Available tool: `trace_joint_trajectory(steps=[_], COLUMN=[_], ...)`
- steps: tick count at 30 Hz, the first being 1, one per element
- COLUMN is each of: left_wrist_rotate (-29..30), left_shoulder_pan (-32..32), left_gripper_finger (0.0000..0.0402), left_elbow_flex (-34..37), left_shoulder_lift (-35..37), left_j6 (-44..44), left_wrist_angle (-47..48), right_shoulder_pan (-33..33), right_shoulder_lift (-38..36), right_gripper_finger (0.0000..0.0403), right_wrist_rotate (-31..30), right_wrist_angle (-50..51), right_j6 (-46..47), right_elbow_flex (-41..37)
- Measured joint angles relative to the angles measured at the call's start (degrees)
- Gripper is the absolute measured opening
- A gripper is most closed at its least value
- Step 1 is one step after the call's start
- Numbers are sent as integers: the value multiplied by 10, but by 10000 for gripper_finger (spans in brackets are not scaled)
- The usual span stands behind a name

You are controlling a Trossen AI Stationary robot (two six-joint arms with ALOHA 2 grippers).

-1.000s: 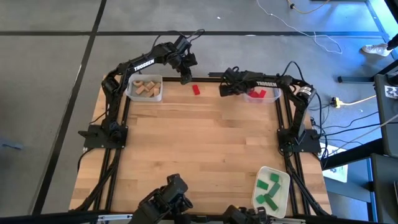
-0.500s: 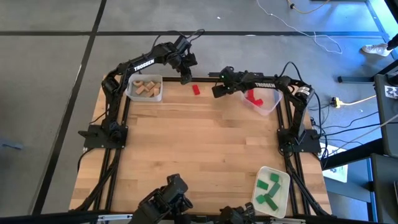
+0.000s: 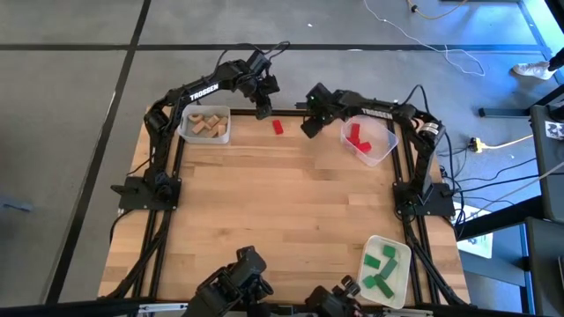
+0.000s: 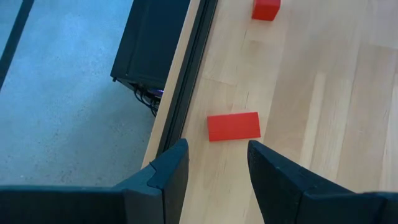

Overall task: Sort & place blocks by color
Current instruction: Put the red block into the transparent bin

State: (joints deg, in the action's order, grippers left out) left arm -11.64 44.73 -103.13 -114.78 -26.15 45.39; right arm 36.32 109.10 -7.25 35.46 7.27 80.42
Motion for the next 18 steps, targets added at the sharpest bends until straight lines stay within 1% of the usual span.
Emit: trace_joint_trajectory(steps=[2, 5, 10, 14, 18], left_wrist_rotate=[0, 0, 0, 0, 0], left_shoulder_pan=[0, 0, 0, 0, 0], left_gripper_finger=[155, 155, 155, 155, 155], left_elbow_flex=[0, 0, 0, 0, 0], left_shoulder_lift=[0, 0, 0, 0, 0], left_j6=[0, 0, 0, 0, 0], left_wrist_angle=[0, 0, 0, 0, 0], right_shoulder_pan=[1, 11, 27, 29, 29], right_shoulder_lift=[0, 0, 3, 23, 30], right_gripper_finger=[158, 158, 158, 158, 158], right_wrist_rotate=[0, 7, 41, 46, 53], right_wrist_angle=[40, 73, 78, 102, 100], right_j6=[27, 124, 221, 236, 205], right_elbow_flex=[31, 65, 80, 79, 79])
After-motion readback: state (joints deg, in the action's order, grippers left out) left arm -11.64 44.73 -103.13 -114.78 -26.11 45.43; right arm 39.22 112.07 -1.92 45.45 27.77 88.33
